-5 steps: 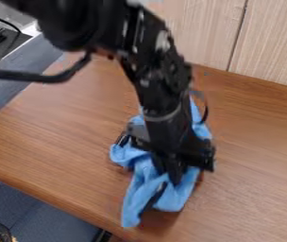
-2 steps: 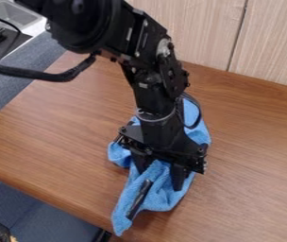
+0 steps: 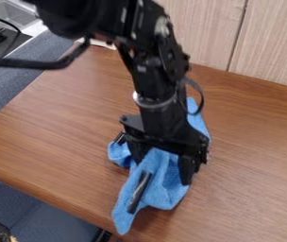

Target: Unfold cloth from the center to the bottom

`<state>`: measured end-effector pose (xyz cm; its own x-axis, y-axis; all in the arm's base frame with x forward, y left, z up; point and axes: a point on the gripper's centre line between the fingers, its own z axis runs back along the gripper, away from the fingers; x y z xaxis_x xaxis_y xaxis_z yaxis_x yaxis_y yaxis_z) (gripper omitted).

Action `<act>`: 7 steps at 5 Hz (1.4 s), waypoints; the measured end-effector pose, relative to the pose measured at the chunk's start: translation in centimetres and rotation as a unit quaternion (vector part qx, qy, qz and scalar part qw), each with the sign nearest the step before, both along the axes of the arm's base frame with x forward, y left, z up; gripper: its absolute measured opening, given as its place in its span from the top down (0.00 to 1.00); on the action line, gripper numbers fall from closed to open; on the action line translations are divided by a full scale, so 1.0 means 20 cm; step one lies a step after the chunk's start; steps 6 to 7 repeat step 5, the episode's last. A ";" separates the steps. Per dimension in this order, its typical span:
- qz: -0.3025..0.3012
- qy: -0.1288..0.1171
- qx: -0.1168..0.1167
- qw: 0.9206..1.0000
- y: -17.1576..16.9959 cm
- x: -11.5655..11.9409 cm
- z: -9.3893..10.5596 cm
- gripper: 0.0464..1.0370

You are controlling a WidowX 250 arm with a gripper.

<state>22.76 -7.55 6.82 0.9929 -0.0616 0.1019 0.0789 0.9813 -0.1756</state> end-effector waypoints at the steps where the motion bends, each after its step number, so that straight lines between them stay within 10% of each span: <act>1: -0.005 -0.002 0.003 1.000 0.02 -0.01 0.11 0.03; 4: -0.026 -0.046 -0.042 0.998 -0.01 -0.07 0.37 0.04; 5: -0.023 -0.036 -0.082 0.996 0.03 -0.04 0.38 0.04; 7: -0.023 -0.036 -0.082 0.996 0.03 -0.04 0.38 0.04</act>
